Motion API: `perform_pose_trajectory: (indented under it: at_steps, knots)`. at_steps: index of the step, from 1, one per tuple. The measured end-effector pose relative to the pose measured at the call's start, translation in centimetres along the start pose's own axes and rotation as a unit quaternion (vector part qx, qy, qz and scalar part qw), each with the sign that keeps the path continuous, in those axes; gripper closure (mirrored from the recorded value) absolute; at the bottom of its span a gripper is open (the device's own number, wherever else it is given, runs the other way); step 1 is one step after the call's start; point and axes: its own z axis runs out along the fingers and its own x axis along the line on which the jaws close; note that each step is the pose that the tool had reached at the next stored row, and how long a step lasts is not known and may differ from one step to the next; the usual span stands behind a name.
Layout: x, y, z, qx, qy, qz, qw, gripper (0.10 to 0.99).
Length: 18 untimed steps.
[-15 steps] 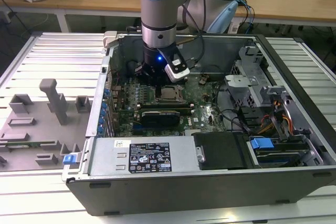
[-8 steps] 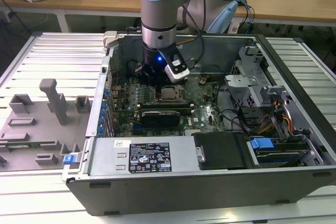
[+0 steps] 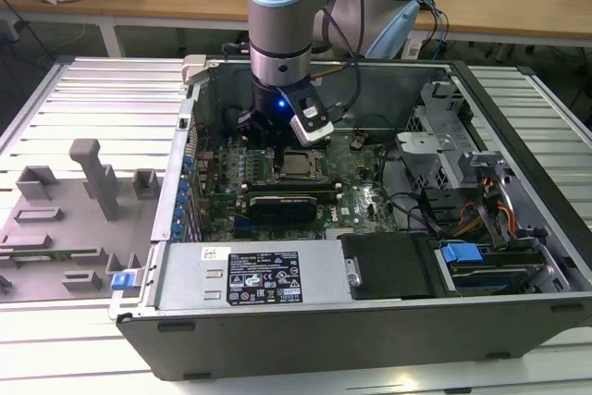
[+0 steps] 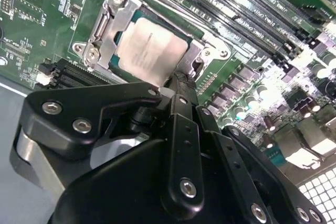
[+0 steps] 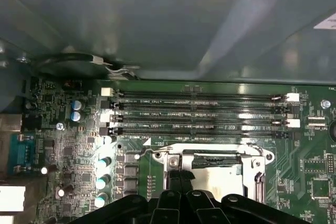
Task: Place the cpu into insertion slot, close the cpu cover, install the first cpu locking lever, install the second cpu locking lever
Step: 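Close the cpu cover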
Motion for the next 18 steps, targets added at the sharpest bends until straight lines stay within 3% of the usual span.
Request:
perform_pose_trajectory:
  at_steps: [4, 8, 11, 15, 18]
  knots:
    - [-0.28, -0.35, -0.01, -0.0019, -0.0001, 0.000, 1.0000, 0.980]
    - [-0.29, -0.53, 0.05, -0.0091, -0.0003, 0.000, 1.0000, 0.980]
    - [-0.37, -0.53, -0.04, -0.0091, -0.0002, 0.000, 1.0000, 0.980]
    - [-0.42, -0.44, -0.87, -0.0086, -0.0002, 0.000, 1.0000, 0.980]
    - [-0.50, -0.54, -0.99, -0.0018, -0.0001, 0.000, 1.0000, 0.980]
